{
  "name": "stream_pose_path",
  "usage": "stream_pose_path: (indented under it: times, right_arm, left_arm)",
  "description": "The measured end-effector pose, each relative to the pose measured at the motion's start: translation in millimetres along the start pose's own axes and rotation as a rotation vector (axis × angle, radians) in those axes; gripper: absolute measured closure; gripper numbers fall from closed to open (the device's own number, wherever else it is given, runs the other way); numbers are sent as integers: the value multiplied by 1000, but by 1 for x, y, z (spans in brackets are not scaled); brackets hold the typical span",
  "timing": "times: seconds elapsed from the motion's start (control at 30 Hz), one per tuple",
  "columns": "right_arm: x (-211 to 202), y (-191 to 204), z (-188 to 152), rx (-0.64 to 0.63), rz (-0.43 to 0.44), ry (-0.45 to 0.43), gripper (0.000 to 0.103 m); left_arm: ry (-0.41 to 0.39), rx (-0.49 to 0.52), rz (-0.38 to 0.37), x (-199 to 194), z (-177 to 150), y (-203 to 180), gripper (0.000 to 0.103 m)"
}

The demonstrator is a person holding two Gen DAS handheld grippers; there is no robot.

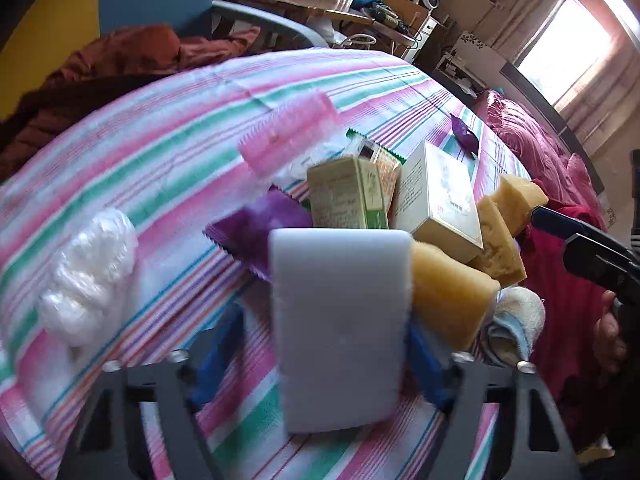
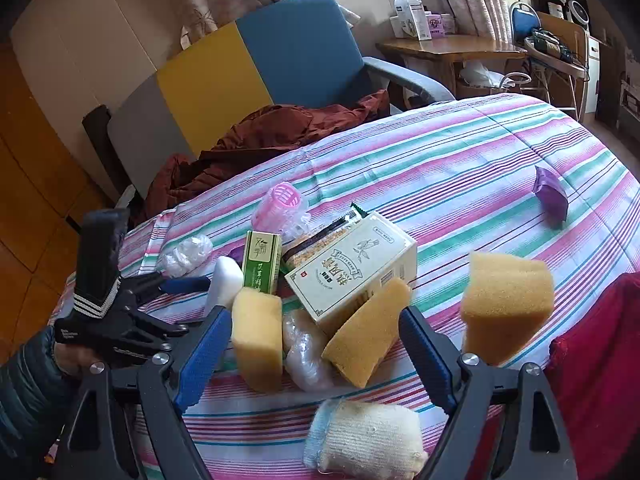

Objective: Organize objects
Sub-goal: 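Grasp the white eraser block with left gripper while right grasps white knit sock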

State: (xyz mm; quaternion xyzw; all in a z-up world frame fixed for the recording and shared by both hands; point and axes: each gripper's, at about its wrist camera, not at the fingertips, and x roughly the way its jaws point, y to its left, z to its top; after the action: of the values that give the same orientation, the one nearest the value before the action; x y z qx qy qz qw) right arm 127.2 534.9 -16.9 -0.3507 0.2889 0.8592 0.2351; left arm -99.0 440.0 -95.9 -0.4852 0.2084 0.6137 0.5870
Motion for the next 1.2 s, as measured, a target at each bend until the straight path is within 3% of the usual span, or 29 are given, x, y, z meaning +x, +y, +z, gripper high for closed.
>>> stream_pose_path:
  times: [0.03,0.2,0.33,0.5,0.73,0.9,1.07,1.2]
  right_arm:
    - [0,-1,0,4,-1,1,16]
    - [-1,-2,1,8,-5,-2,16]
    - [0,-1,1,6,-3,4,16]
    - [5,3,-2,-12,0,36,16]
    - [7,3,-9,-4,16,111,16]
    - [-3,22,-11,-176,1,207,16]
    - [8,42,-36,-481,-110,374,15]
    - [33,32,-51,-540,-260,462,15]
  left_arm:
    - [-6,-9,8,-2,-1,0,49]
    - [-42,-95,53,-17,-12,-5,49]
    - [-86,-134,135,-36,-31,-17,49]
    - [-149,-194,136,-70,-66,-33,49]
    - [-198,-190,141,-107,-115,-61,49]
    - [-231,-207,137,-130,-144,-66,49]
    - [-287,-249,124,-151,-168,-66,48]
    - [-323,-276,121,-165,-184,-65,48]
